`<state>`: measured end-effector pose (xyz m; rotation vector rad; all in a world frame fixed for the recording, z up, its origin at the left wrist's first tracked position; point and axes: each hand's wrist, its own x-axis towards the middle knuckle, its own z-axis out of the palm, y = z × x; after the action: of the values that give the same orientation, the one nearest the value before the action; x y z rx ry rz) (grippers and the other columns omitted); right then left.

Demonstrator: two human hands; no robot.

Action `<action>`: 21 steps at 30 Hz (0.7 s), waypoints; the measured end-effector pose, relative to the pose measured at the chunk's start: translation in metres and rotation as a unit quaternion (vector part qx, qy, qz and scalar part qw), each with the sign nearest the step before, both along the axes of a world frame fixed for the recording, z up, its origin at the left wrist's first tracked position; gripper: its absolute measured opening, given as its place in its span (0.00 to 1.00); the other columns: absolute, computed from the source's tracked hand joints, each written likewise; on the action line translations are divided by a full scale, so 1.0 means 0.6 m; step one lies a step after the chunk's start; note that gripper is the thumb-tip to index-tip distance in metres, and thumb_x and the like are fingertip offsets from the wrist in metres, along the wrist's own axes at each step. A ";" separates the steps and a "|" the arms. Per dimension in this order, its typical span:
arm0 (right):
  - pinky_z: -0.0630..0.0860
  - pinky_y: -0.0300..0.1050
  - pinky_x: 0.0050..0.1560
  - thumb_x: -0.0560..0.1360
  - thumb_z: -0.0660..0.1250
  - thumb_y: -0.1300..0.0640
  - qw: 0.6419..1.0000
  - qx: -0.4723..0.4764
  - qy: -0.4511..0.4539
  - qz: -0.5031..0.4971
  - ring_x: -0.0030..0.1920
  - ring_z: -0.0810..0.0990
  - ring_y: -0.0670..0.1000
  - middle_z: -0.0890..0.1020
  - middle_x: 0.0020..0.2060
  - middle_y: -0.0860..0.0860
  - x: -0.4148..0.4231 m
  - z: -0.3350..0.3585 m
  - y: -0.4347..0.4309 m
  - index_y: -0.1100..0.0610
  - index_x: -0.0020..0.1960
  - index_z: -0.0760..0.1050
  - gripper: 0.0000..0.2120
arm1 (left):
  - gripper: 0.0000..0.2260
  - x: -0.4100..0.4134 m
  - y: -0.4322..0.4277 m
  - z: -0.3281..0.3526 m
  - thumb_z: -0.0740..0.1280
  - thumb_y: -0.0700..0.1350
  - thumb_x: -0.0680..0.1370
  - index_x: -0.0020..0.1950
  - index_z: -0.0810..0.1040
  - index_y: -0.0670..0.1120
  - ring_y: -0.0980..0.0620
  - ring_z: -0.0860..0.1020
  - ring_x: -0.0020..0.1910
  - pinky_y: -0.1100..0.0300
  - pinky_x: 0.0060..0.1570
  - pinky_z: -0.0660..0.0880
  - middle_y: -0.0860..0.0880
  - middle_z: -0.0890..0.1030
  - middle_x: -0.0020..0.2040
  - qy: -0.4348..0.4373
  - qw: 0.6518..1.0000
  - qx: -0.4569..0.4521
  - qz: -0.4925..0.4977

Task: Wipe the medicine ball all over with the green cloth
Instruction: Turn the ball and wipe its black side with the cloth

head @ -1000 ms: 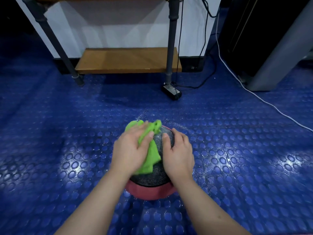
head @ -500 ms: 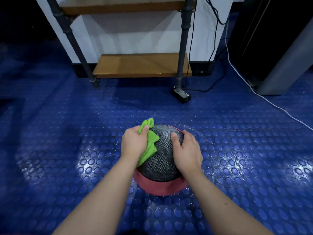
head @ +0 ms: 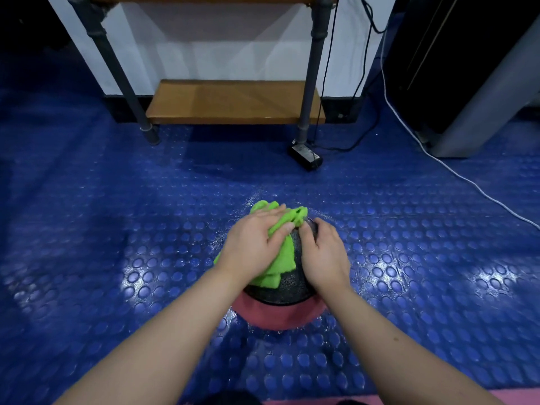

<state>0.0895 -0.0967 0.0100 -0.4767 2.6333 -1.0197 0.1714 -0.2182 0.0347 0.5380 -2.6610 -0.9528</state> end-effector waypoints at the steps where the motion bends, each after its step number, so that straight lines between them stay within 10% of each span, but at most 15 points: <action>1: 0.67 0.51 0.64 0.79 0.52 0.41 1.000 0.006 0.001 0.002 0.68 0.69 0.53 0.72 0.68 0.52 -0.004 0.001 -0.006 0.55 0.71 0.67 0.27 | 0.16 -0.009 -0.006 0.005 0.64 0.53 0.81 0.66 0.79 0.49 0.55 0.70 0.71 0.64 0.70 0.64 0.53 0.76 0.69 -0.018 0.999 0.012 0.031; 4: 0.66 0.51 0.65 0.79 0.52 0.40 1.000 0.011 -0.006 0.001 0.69 0.68 0.53 0.71 0.69 0.52 -0.013 0.001 -0.014 0.56 0.72 0.66 0.28 | 0.16 -0.039 -0.022 0.017 0.64 0.53 0.81 0.65 0.81 0.48 0.48 0.75 0.67 0.57 0.62 0.70 0.50 0.78 0.67 -0.089 0.987 0.069 0.111; 8: 0.66 0.50 0.64 0.79 0.52 0.40 1.000 0.010 -0.008 0.003 0.69 0.68 0.52 0.70 0.70 0.51 -0.009 -0.002 -0.005 0.56 0.72 0.65 0.28 | 0.16 -0.058 -0.035 0.024 0.63 0.54 0.81 0.42 0.81 0.45 0.40 0.80 0.50 0.54 0.41 0.70 0.45 0.81 0.38 -0.137 0.966 0.121 0.183; 13: 0.67 0.50 0.64 0.79 0.51 0.40 1.000 0.002 -0.008 0.007 0.68 0.69 0.52 0.71 0.69 0.50 -0.004 -0.005 0.009 0.54 0.72 0.66 0.27 | 0.20 -0.021 0.018 0.011 0.60 0.57 0.81 0.66 0.80 0.48 0.48 0.75 0.68 0.58 0.65 0.67 0.49 0.80 0.65 -0.057 0.993 0.004 0.102; 21: 0.64 0.47 0.66 0.80 0.53 0.43 0.999 -0.009 0.028 0.041 0.69 0.68 0.52 0.72 0.68 0.51 0.017 0.000 0.006 0.55 0.71 0.67 0.25 | 0.18 0.032 0.017 -0.011 0.64 0.54 0.80 0.67 0.79 0.47 0.54 0.71 0.71 0.73 0.69 0.56 0.51 0.77 0.68 0.029 0.999 0.002 0.042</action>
<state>0.1000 -0.0929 0.0101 -0.6208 2.6310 -1.0186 0.1905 -0.2080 0.0279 0.6094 -2.5646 -0.9344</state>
